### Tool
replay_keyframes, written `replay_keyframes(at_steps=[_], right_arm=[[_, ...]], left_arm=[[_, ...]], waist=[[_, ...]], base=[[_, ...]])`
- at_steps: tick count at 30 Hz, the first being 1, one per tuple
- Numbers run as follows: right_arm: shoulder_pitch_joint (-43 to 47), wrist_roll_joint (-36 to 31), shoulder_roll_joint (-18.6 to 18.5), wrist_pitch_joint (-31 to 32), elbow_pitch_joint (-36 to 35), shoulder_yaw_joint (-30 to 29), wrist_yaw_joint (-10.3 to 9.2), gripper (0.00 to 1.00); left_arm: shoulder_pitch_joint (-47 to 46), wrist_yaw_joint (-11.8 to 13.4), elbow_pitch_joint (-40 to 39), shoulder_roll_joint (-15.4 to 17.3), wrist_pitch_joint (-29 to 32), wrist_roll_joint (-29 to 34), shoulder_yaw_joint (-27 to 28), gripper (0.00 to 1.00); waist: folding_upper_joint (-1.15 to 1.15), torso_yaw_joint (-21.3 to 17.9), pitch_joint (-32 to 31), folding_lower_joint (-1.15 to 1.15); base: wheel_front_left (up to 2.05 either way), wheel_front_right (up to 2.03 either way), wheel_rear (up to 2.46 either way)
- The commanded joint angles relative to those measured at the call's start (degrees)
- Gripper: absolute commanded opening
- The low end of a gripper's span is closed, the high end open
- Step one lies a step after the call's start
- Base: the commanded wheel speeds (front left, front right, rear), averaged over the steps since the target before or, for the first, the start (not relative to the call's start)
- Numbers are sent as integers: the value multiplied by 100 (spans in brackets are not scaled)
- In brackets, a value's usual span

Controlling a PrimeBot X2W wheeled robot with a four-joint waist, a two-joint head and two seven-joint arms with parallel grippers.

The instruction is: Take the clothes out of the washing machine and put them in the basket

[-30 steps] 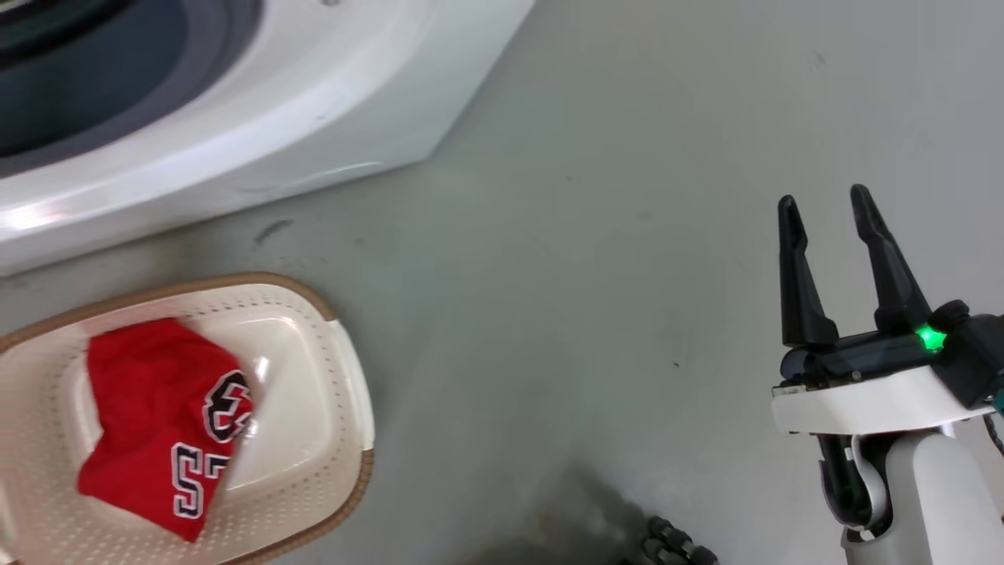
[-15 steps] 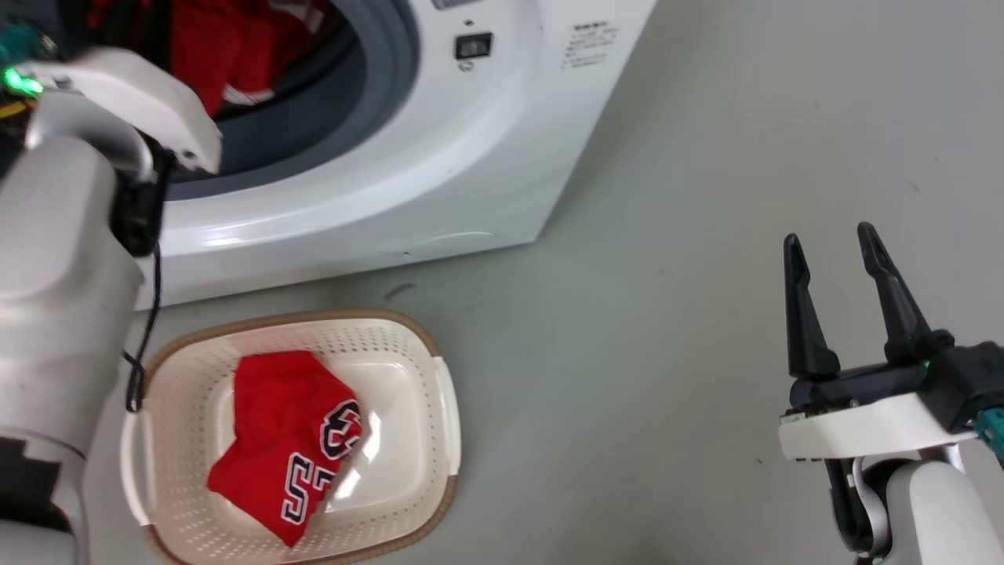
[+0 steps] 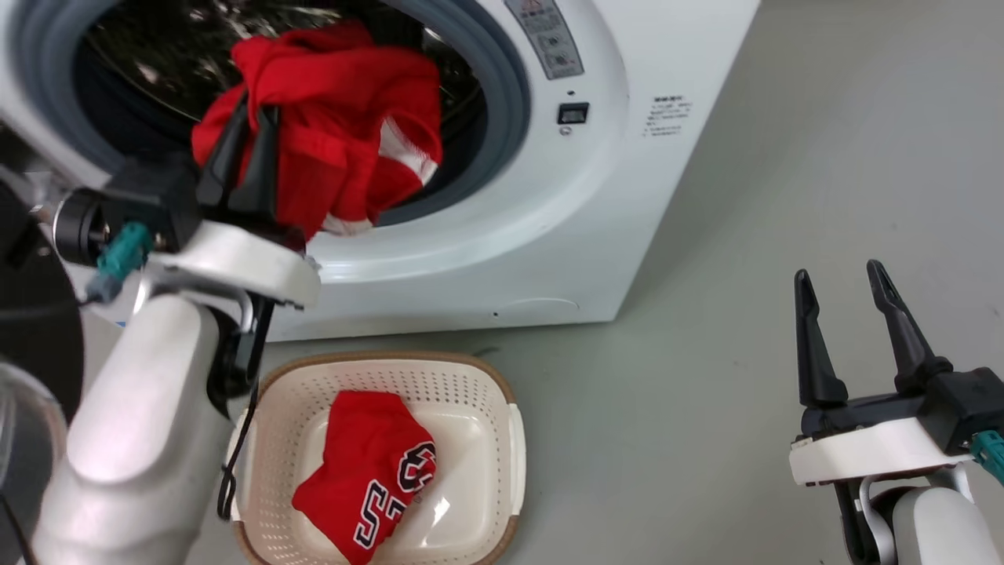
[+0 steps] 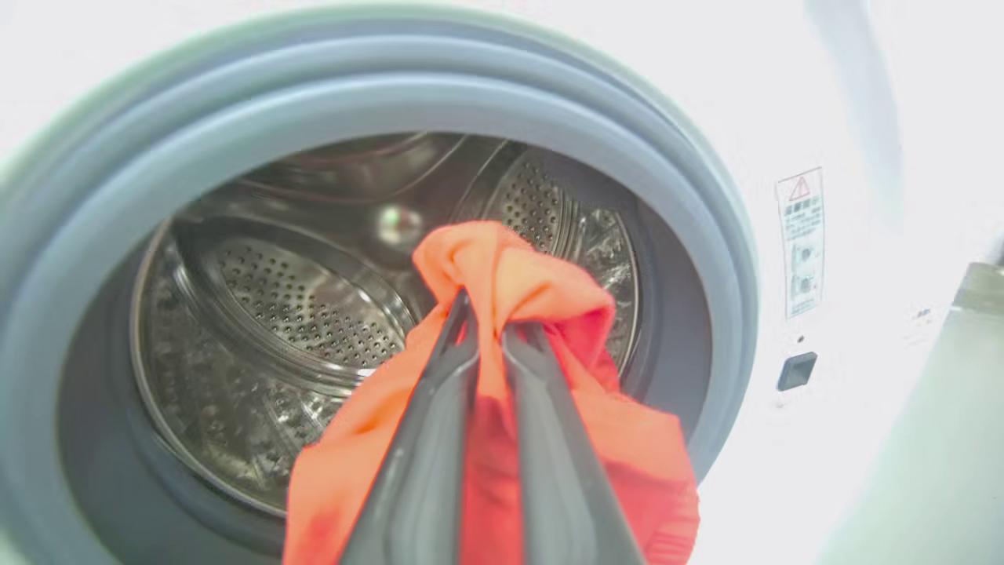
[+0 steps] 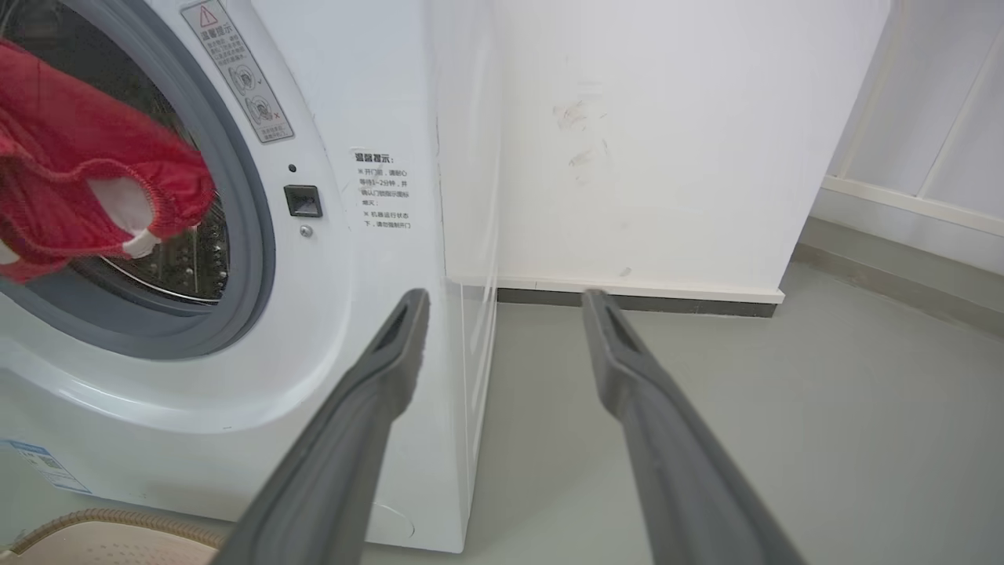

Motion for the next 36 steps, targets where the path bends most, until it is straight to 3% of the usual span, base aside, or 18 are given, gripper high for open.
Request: replay_keyframes(at_steps=[1, 7, 14, 23, 36], right_arm=[[78, -11, 4, -12, 14, -19, -6, 100], [191, -31, 3, -12, 56, -37, -6, 100], [232, 2, 3, -12, 0, -54, -6, 100], [-65, -23, 3, -12, -82, 56, -6, 100], [-586, 67, 5, -12, -300, 159, -6, 100]], left_arm=[[210, 23, -166, -31, -27, 55, 53, 0], [1104, -70, -1044, -128, -22, 256, 115, 0], [2036, -243, -1469, -177, 46, 152, -164, 0], [2110, -404, -667, -306, 120, 314, -646, 0], [1058, -626, 1388, -607, -14, 752, -997, 0]], waist=[[0, 181, -200, 2], [0, 348, -403, 2], [0, 453, -319, 2], [0, 255, 298, 2], [0, -293, 1859, 2]], base=[[0, 0, 0], [0, 0, 0], [0, 0, 0], [0, 0, 0], [0, 0, 0]])
